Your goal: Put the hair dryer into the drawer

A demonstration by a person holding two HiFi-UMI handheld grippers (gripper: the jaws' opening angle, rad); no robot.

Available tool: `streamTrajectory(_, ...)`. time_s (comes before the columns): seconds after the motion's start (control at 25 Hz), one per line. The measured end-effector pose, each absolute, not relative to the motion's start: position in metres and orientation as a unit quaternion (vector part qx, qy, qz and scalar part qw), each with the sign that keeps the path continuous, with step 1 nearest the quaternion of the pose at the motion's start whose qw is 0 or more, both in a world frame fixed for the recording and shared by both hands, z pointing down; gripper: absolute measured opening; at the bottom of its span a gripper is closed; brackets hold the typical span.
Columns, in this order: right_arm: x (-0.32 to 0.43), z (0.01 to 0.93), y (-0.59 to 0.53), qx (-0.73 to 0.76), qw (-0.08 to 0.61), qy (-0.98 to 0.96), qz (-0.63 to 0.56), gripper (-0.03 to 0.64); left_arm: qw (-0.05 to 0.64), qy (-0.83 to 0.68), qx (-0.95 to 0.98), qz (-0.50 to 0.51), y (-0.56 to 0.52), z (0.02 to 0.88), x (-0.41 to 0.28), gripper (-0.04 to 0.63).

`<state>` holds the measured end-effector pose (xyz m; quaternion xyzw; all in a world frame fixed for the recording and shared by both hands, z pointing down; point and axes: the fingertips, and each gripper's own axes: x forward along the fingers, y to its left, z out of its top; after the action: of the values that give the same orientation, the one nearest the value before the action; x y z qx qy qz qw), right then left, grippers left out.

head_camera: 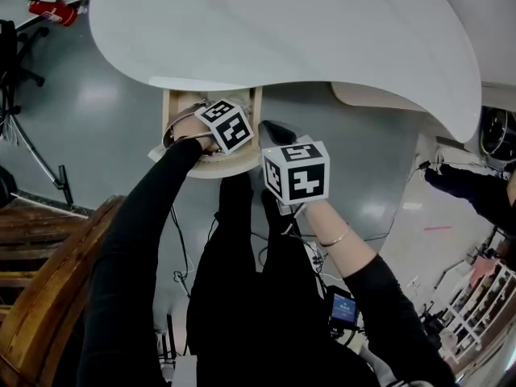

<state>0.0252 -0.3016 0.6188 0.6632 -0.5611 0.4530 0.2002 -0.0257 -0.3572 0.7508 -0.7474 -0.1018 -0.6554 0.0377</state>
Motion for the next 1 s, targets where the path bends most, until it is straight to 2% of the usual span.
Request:
streamTrajectory(0.64,0.033,0.606,-0.299,0.670,0.198,-0.560,0.445,0.002,0.045,-0.074,-0.733,-0.675,-0.360,0.752,-0.027,0.147)
streamTrajectory(1.0,0.032,0.602,-0.302,0.670,0.198,-0.563,0.442,0.002,0.046,-0.063,-0.745,-0.663,-0.362,0.739,-0.027,0.183)
